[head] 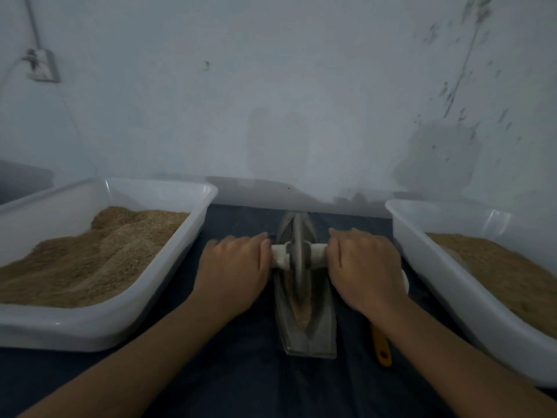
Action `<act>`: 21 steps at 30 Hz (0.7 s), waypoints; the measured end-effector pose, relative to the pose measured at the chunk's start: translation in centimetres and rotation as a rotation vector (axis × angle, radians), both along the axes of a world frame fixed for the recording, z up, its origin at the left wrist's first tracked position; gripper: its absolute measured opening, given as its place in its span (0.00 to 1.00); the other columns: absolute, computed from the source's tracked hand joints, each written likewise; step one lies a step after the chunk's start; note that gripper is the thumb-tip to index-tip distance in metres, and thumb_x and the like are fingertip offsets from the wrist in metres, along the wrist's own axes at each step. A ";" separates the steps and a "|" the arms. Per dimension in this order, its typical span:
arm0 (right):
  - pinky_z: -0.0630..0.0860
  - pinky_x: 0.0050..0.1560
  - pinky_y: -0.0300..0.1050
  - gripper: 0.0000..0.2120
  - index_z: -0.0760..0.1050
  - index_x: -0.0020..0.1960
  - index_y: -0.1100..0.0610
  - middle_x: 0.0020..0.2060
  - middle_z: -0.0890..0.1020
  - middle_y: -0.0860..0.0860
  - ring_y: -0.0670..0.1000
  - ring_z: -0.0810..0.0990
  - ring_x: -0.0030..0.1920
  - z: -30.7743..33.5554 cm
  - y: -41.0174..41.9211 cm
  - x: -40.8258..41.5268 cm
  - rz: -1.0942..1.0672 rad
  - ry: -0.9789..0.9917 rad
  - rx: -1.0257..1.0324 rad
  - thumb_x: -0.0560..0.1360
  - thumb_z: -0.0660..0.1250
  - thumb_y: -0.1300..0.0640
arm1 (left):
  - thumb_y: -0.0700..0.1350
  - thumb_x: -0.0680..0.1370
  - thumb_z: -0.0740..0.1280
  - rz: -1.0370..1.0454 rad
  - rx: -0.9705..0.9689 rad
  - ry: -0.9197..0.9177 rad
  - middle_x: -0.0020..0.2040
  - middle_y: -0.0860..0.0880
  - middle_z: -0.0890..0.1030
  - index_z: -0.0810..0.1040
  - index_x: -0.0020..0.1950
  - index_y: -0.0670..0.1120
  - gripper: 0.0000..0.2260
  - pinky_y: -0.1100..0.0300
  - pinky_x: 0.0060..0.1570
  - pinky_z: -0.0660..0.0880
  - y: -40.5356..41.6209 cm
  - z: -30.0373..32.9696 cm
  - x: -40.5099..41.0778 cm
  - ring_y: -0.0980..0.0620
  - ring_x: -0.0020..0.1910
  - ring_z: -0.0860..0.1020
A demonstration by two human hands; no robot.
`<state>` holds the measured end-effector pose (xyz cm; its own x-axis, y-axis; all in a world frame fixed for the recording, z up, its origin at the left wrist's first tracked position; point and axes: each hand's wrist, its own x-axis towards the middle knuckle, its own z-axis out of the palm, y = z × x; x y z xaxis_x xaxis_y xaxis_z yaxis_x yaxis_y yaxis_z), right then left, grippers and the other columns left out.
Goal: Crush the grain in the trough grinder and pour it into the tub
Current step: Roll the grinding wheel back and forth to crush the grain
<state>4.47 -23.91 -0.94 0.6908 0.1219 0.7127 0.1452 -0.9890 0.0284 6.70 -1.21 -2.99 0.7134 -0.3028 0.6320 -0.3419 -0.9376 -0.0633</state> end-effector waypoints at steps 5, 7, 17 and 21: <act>0.78 0.57 0.53 0.25 0.80 0.67 0.59 0.56 0.86 0.54 0.58 0.83 0.62 -0.1 0.4 -2.9 0.013 0.024 -0.022 0.83 0.52 0.50 | 0.53 0.85 0.49 -0.116 -0.217 0.019 0.51 0.52 0.87 0.82 0.66 0.50 0.23 0.48 0.54 0.78 0.6 -0.5 -1.7 0.49 0.46 0.83; 0.78 0.56 0.53 0.24 0.81 0.66 0.60 0.56 0.86 0.55 0.58 0.83 0.61 -0.3 0.6 -2.5 -0.002 0.006 -0.028 0.82 0.53 0.50 | 0.53 0.84 0.46 -0.100 -0.189 0.048 0.51 0.53 0.86 0.82 0.65 0.52 0.25 0.49 0.53 0.77 0.4 -0.2 -1.2 0.50 0.46 0.82; 0.62 0.36 0.47 0.21 0.68 0.40 0.51 0.32 0.68 0.47 0.52 0.68 0.34 1.4 0.1 5.4 -0.193 0.217 -0.147 0.78 0.38 0.54 | 0.47 0.83 0.56 0.148 0.197 0.051 0.43 0.49 0.79 0.64 0.43 0.51 0.08 0.53 0.37 0.63 -1.8 1.6 5.4 0.44 0.40 0.78; 0.60 0.33 0.45 0.25 0.72 0.33 0.55 0.30 0.73 0.49 0.52 0.66 0.29 1.6 0.3 7.8 -0.196 0.238 0.007 0.83 0.47 0.49 | 0.46 0.83 0.56 0.155 0.132 0.064 0.39 0.50 0.69 0.63 0.42 0.50 0.10 0.54 0.35 0.61 -1.9 1.6 6.8 0.46 0.36 0.68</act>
<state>12.31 -23.64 0.66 0.8483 -0.0346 0.5284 -0.0470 -0.9988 0.0099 13.48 -3.09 -1.36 0.7955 -0.2630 0.5458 -0.2013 -0.9644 -0.1714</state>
